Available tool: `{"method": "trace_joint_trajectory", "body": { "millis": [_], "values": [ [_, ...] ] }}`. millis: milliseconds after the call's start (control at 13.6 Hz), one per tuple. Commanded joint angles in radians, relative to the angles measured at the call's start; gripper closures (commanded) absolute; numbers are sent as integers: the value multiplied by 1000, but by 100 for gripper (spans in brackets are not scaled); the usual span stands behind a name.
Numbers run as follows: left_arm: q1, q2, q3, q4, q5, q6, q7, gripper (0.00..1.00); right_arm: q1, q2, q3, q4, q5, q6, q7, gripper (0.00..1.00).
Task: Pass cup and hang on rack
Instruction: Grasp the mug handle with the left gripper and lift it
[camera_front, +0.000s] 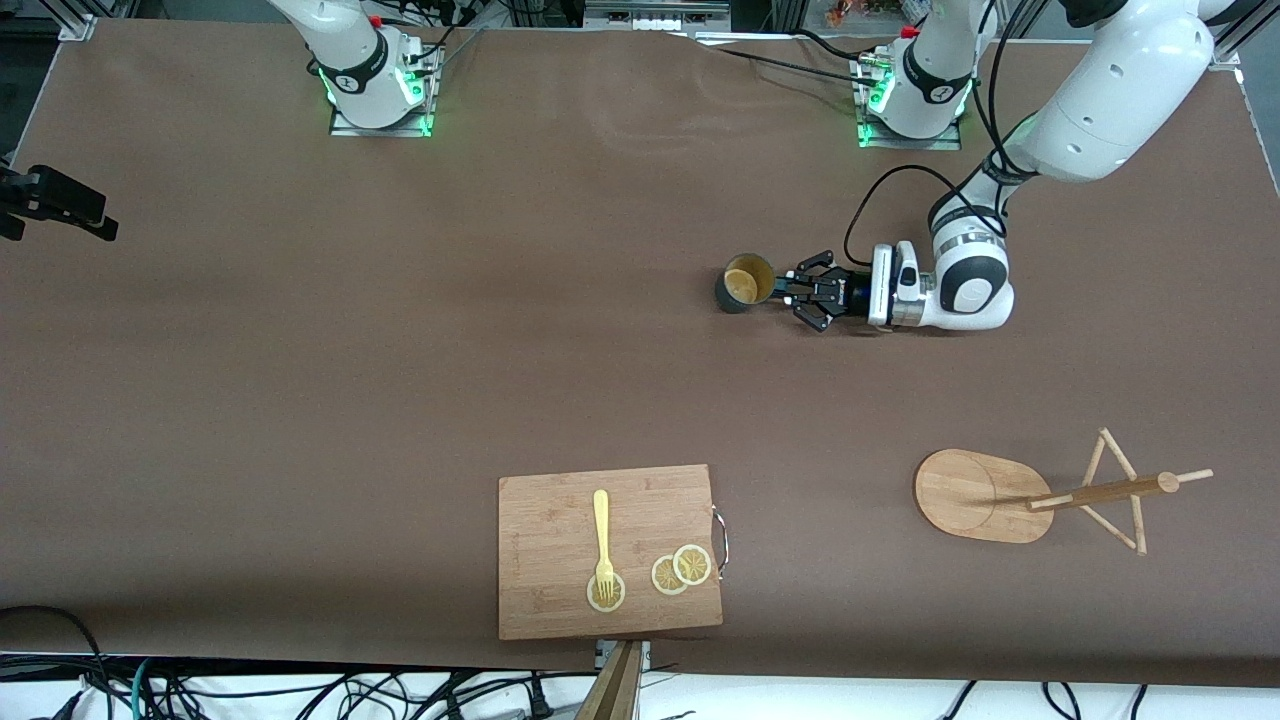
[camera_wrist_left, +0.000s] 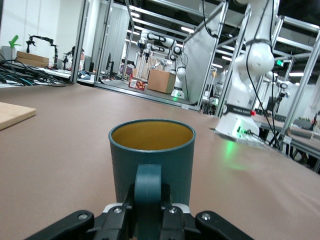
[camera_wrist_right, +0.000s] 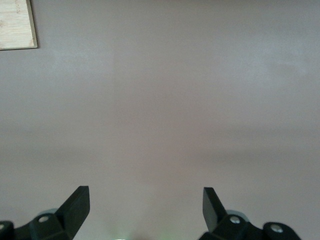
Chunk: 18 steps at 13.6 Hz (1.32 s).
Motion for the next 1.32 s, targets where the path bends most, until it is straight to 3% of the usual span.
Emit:
{"method": "trace_joint_trajectory", "body": {
  "millis": [0,221,368,882,1029,1250],
  "values": [
    [68,-76,-3,-14,-7,-50,-115,100,-6,-8,3,-10,-7,12,-14,0],
    [148,-134,-1,-16,51,-90,-280,100,-8,-8,0,-10,-4,18,-14,0],
    [240,-133,2,-14,77,-199,-385,100,-8,-7,-2,-10,-4,18,-14,0],
    [592,-139,9,-5,330,-273,-603,100,-12,-7,-3,-10,-1,18,-14,0],
    [671,-139,6,45,393,-288,-748,100,-12,-7,-3,-10,-2,20,-14,0],
    [691,-131,8,134,391,-290,-1030,100,-8,-7,-2,-10,-1,20,-14,0]
  ]
}}
